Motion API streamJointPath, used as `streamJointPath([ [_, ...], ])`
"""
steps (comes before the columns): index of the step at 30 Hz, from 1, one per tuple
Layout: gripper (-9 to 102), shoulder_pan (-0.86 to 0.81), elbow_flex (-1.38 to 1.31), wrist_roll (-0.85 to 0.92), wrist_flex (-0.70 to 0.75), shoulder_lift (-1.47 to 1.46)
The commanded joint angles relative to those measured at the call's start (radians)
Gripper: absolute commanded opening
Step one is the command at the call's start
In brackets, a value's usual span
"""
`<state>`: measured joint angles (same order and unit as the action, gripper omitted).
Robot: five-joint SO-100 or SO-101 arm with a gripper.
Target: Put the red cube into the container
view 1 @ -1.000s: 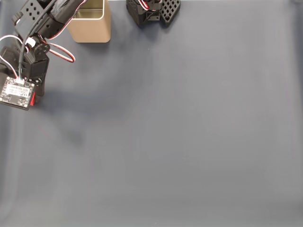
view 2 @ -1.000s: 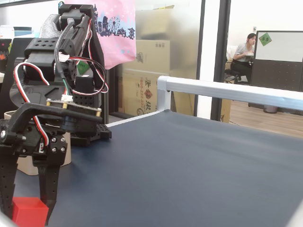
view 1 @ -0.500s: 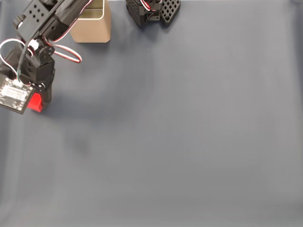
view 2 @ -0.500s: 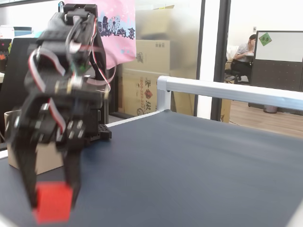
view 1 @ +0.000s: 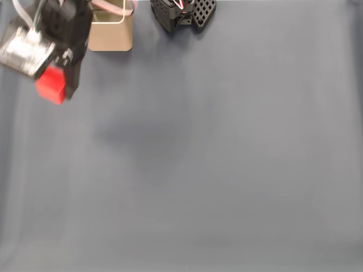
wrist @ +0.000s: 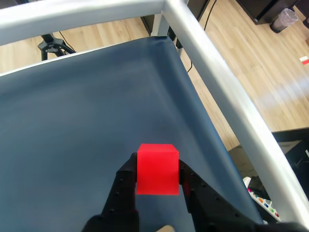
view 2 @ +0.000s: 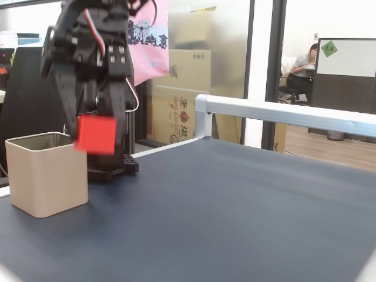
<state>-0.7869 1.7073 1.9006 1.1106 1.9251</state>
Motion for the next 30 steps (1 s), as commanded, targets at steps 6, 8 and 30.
streamJointPath([
  [6,0,-0.144,0.117,0.008,0.110,0.291],
  [8,0,-0.181,0.143,0.000,0.147,0.344],
  [30,0,-0.577,0.538,-0.009,0.256,0.861],
])
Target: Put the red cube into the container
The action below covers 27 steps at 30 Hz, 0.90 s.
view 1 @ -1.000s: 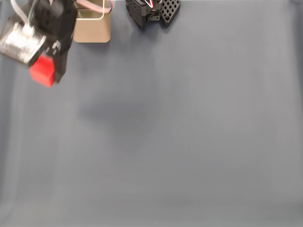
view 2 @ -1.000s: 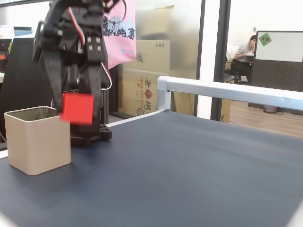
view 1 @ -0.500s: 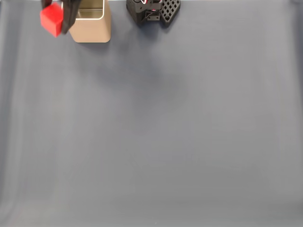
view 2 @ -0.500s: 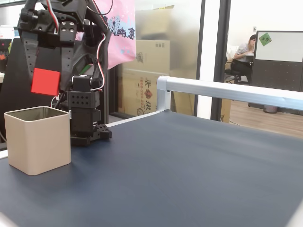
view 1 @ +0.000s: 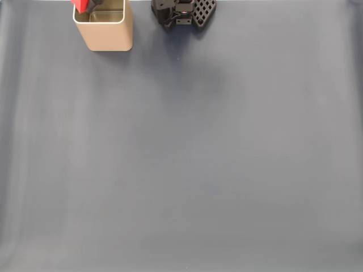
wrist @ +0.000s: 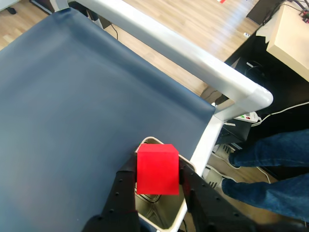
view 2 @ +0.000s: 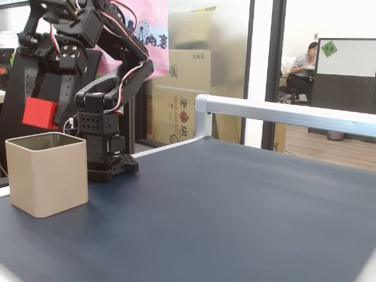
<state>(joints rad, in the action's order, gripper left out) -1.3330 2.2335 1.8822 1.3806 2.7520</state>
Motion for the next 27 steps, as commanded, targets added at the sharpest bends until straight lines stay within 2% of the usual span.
streamJointPath([
  [1,0,-0.044,0.029,0.015,-0.009,0.051],
  [13,0,-0.106,0.195,-0.054,-0.014,0.201],
  [27,1,-0.106,0.238,-0.107,-0.023,0.218],
])
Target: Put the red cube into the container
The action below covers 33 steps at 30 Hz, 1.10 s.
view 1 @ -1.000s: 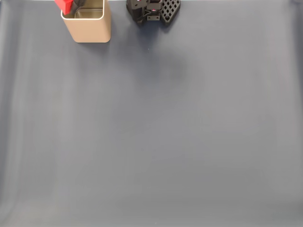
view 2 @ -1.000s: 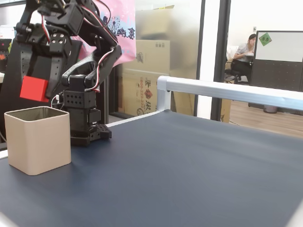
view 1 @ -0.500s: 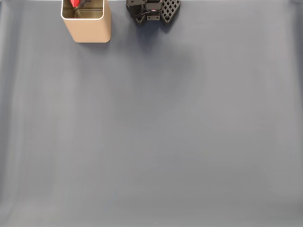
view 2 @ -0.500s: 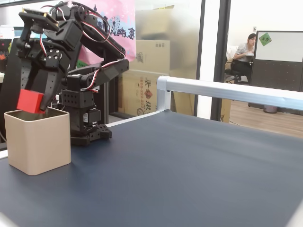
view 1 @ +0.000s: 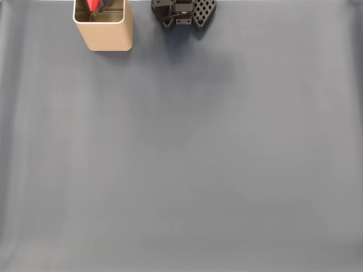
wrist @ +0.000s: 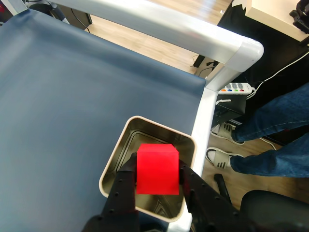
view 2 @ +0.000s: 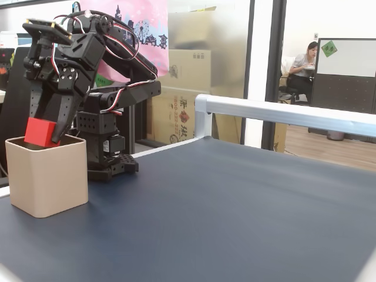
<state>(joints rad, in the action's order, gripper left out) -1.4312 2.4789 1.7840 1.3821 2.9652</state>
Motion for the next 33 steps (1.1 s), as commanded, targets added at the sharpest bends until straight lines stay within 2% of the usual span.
streamJointPath([
  [1,1,-0.008,-0.006,-0.011,-0.025,0.005],
  [6,2,-0.005,-0.005,-0.025,-0.029,-0.002],
  [17,19,0.000,-0.002,-0.083,-0.046,-0.008],
  [33,27,0.000,0.005,-0.118,-0.072,-0.012],
])
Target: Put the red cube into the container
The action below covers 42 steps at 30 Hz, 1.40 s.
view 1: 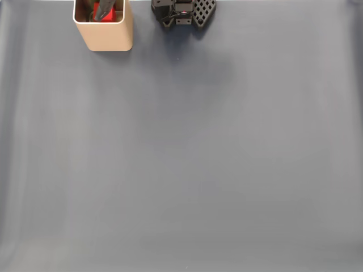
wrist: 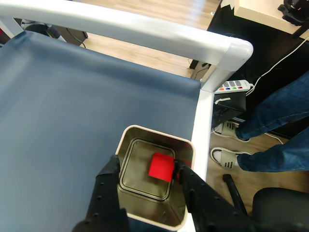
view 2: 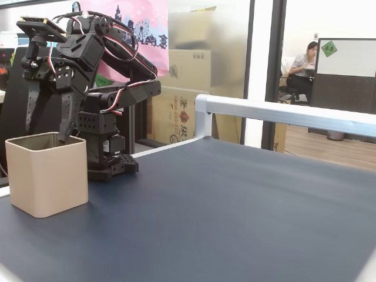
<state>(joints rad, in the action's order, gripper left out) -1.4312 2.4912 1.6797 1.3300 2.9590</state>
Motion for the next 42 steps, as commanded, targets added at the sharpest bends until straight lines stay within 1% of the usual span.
streamJointPath([
  [1,27,0.000,-0.008,-0.015,-0.020,-0.006],
  [9,27,0.003,-0.011,-0.026,-0.025,-0.011],
  [11,26,0.009,-0.012,-0.028,-0.025,-0.012],
  [13,21,0.018,-0.012,-0.028,-0.028,-0.012],
  [17,3,0.107,-0.006,-0.029,-0.051,-0.020],
  [18,0,0.140,-0.006,-0.035,-0.055,-0.028],
  [21,0,0.273,-0.017,-0.052,-0.072,-0.052],
  [27,0,0.653,-0.055,-0.089,-0.127,-0.095],
  [31,0,0.899,-0.080,-0.072,-0.129,-0.098],
  [34,0,1.048,-0.063,-0.040,-0.132,-0.092],
  [38,0,1.184,0.038,-0.020,-0.133,-0.018],
  [42,0,1.243,0.170,-0.006,-0.135,0.094],
])
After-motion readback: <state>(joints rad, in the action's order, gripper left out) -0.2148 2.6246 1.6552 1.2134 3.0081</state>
